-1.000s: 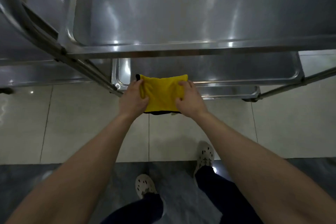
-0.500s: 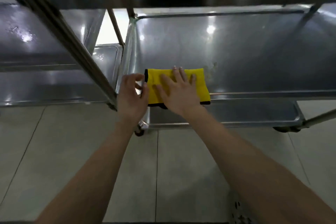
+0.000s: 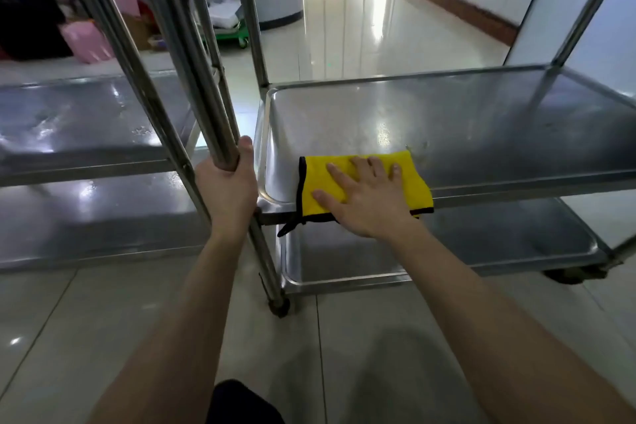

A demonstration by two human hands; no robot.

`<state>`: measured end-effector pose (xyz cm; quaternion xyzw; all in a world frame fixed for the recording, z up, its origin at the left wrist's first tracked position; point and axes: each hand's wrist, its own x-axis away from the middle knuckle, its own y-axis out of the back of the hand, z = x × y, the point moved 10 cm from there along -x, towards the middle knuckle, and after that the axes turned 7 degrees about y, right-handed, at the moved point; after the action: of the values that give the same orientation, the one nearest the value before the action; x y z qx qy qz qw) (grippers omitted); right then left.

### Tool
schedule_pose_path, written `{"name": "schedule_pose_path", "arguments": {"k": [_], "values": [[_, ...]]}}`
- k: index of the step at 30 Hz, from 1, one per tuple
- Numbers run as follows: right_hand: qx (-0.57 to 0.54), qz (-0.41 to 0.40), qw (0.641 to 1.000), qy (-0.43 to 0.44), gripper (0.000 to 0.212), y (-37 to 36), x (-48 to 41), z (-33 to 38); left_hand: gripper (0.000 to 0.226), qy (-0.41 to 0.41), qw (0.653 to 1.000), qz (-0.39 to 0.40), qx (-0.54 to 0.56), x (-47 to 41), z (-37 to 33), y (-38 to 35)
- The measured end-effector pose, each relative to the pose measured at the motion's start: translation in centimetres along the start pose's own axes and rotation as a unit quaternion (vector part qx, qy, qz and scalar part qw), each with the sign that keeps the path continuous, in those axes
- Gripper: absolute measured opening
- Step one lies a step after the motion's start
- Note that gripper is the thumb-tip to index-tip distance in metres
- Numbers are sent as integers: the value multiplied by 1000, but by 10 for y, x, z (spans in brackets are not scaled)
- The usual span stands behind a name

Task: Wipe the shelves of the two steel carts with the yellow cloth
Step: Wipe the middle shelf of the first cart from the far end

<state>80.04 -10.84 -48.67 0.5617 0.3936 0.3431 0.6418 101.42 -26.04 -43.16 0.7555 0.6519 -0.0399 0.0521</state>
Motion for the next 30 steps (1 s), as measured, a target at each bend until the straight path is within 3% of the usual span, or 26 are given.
{"name": "schedule_pose_path", "arguments": {"k": [10,21,25,30], "values": [[-48,96,994,-24,103,-26,-64,-26,52,-41,997,-62,-6,-5,7,-2],[-38,105,994,-7,88,-35,-213,7,45,-78,989,-127,2,-23,8,-15],[-36,109,993,-6,81,-34,-204,16,43,-89,986,-136,-17,-21,-1,-15],[-41,104,992,59,79,-38,-137,58,42,-73,990,-122,-13,-24,-4,-14]]}}
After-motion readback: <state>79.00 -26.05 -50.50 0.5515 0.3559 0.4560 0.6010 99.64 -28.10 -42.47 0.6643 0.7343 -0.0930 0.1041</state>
